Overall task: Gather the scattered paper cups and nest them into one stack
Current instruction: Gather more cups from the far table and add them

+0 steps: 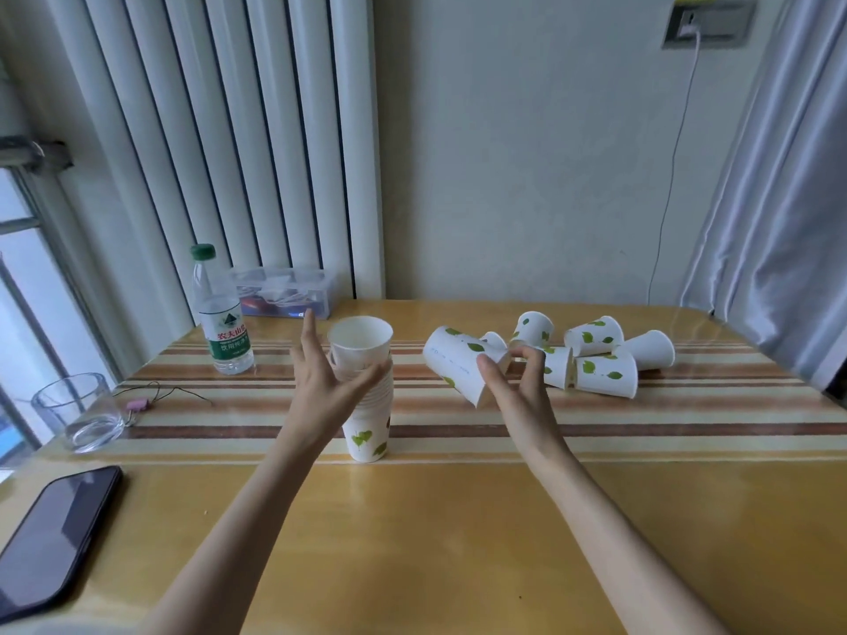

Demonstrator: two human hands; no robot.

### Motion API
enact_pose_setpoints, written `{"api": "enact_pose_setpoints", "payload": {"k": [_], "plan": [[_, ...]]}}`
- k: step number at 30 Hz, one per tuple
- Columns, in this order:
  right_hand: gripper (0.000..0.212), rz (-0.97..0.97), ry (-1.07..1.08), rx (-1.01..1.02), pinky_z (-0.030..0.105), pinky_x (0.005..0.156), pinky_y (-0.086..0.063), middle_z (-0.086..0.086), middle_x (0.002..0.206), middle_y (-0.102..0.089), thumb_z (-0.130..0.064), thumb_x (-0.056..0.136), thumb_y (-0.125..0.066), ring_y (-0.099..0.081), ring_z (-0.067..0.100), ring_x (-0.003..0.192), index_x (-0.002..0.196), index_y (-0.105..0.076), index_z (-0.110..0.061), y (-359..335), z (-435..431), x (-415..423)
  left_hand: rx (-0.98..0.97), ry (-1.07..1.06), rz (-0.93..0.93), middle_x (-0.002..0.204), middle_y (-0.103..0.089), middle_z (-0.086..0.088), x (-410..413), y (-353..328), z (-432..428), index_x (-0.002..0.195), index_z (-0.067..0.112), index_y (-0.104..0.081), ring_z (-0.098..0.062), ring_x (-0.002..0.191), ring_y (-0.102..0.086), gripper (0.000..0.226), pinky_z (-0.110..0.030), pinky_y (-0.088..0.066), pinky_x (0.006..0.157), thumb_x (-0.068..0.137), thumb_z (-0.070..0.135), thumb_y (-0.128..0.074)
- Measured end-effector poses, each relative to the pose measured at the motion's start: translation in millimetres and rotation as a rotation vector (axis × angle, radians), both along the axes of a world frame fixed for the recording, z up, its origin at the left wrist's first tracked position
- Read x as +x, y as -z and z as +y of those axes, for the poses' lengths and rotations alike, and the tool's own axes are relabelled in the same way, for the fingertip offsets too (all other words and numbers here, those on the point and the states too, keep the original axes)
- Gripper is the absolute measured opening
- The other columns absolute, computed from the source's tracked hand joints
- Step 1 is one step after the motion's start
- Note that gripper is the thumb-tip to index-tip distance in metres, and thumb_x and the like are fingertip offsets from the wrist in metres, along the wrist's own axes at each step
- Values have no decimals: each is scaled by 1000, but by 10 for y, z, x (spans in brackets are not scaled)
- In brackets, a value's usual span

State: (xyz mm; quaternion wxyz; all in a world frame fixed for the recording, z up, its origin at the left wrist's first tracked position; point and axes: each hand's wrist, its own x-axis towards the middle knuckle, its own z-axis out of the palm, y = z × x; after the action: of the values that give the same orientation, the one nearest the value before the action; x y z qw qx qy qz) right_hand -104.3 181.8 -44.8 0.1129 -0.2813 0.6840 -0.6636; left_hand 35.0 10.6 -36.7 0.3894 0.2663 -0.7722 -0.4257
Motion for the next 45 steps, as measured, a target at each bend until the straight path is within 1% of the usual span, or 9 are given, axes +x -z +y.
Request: {"api": "enact_pose_setpoints", "payload": {"k": [4, 8, 11, 19, 26, 32, 38, 41, 45], "plan": [[45, 137, 29, -58, 25, 93, -38, -4, 123, -49, -53, 79, -52, -47, 10, 117, 120, -51, -33, -161, -237, 57, 162, 54, 25, 155, -17, -8, 44, 207, -16, 147, 23, 8, -20, 142, -22, 131, -43, -27, 113, 56, 49, -83], [53, 198, -30, -114, 30, 101, -40, -5, 131, -47, -51, 79, -55, -46, 9, 121, 127, -46, -31, -472, -559, 185, 192, 106, 21, 134, -44, 0, 83, 421, -54, 142, 18, -22, -19, 130, -41, 92, -30, -37, 95, 70, 27, -78], [58, 296, -55, -138, 20, 100, -36, -6, 129, -48, -48, 79, -60, -45, 5, 119, 128, -47, -21, -663, -797, 293, 181, 119, 38, 126, -51, 7, 111, 481, -119, 127, 27, -40, -18, 123, -48, 64, -32, -41, 92, 73, 28, -76], [50, 445, -185, -1, 14, 87, -35, -2, 129, -52, -38, 82, -66, -46, 6, 112, 125, -53, -16, -1005, -1116, 328, 203, 123, 48, 131, -50, 8, 117, 519, -150, 128, 29, -41, -12, 122, -47, 71, -47, -45, 100, 67, 42, -75], [68, 429, -396, 311, 25, 92, -34, 1, 133, -50, -39, 79, -68, -47, 13, 115, 137, -38, -19, -637, -1273, 360, 190, 135, 77, 126, -52, 10, 108, 531, -163, 122, 36, -40, -6, 116, -48, 62, -36, -43, 97, 72, 32, -76], [66, 481, -376, 310, 38, 105, -34, -2, 136, -47, -42, 78, -66, -42, 17, 125, 136, -38, -23, -343, -1272, 343, 180, 154, 77, 121, -51, 16, 105, 534, -162, 120, 37, -39, 2, 114, -47, 62, -29, -42, 93, 68, 37, -73], [71, 468, -343, 245, 33, 110, -24, -4, 147, -34, -46, 82, -61, -25, 11, 137, 142, -30, -24, -269, -1034, 316, 26, 24, 45, 130, -40, 7, 226, 505, -16, 127, 31, -38, -6, 122, -37, 66, -17, -31, 97, 73, 37, -75], [59, 356, -268, 173, 26, 106, -24, -6, 144, -36, -42, 85, -58, -28, 7, 134, 137, -36, -25, -119, -732, 200, -158, -122, 134, 124, -46, 6, 383, 516, 192, 122, 25, -46, 6, 114, -42, 48, -3, -31, 92, 80, 25, -69], [39, 334, -135, 219, 20, 97, -27, -2, 131, -48, -27, 88, -58, -38, 7, 123, 125, -48, -20, 202, -243, -93, -202, -11, 168, 113, -55, 8, 395, 557, 508, 114, 20, -56, 5, 109, -49, 32, -7, -36, 89, 84, 22, -62]]}}
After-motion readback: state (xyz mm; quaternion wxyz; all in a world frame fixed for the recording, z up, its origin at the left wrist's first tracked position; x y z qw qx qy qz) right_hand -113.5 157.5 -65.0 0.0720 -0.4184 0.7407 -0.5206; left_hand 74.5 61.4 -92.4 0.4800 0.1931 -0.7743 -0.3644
